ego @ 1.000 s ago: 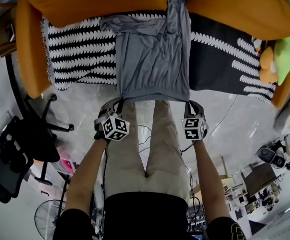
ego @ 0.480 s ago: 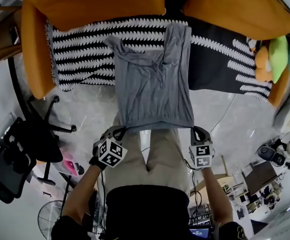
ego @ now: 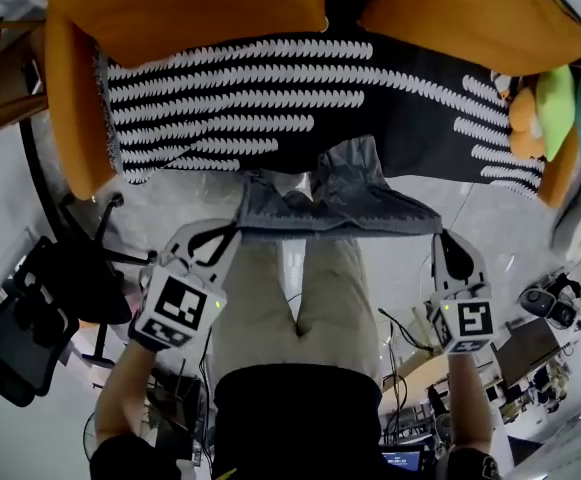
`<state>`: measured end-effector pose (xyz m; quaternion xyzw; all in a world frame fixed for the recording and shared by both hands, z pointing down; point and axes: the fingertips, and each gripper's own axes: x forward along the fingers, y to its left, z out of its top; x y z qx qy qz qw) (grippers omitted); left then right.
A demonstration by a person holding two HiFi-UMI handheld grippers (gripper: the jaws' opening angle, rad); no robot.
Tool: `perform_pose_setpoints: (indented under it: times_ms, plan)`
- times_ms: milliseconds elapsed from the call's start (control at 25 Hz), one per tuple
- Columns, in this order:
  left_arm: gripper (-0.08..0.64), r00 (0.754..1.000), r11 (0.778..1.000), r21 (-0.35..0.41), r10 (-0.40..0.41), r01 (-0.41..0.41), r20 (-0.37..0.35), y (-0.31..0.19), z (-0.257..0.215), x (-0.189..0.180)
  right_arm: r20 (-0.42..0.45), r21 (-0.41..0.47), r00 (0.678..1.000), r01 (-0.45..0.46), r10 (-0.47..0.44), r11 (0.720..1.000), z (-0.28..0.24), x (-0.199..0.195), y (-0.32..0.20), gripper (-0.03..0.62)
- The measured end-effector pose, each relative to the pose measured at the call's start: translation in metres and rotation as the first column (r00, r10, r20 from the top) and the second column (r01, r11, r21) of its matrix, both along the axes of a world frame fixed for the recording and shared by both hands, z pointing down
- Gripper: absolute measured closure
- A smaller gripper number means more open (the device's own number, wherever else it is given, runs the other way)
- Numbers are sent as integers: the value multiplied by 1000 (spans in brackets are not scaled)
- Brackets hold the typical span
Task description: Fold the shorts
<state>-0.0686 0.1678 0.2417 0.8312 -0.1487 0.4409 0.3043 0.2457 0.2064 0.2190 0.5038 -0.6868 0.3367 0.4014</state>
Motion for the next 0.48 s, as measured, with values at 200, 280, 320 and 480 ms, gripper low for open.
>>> perform_pose_setpoints:
  times_ms: [200, 280, 320, 480]
  plan:
    - [537, 995, 991, 122, 51, -62, 86, -157, 101, 13, -5, 65, 996, 89, -89, 994, 96, 12, -154, 563]
    - [537, 988, 988, 140, 51, -71, 143, -213, 135, 19, -29, 77, 994, 110, -108, 991, 130, 16, -217, 563]
    - [537, 985, 985, 160, 40, -67, 168, -239, 145, 22, -56, 103, 991, 126, -121, 987, 139, 16, -249, 563]
    - [537, 976, 952, 304, -31, -37, 215, -325, 135, 35, -142, 201, 985, 120, -92, 972, 137, 26, -348, 565]
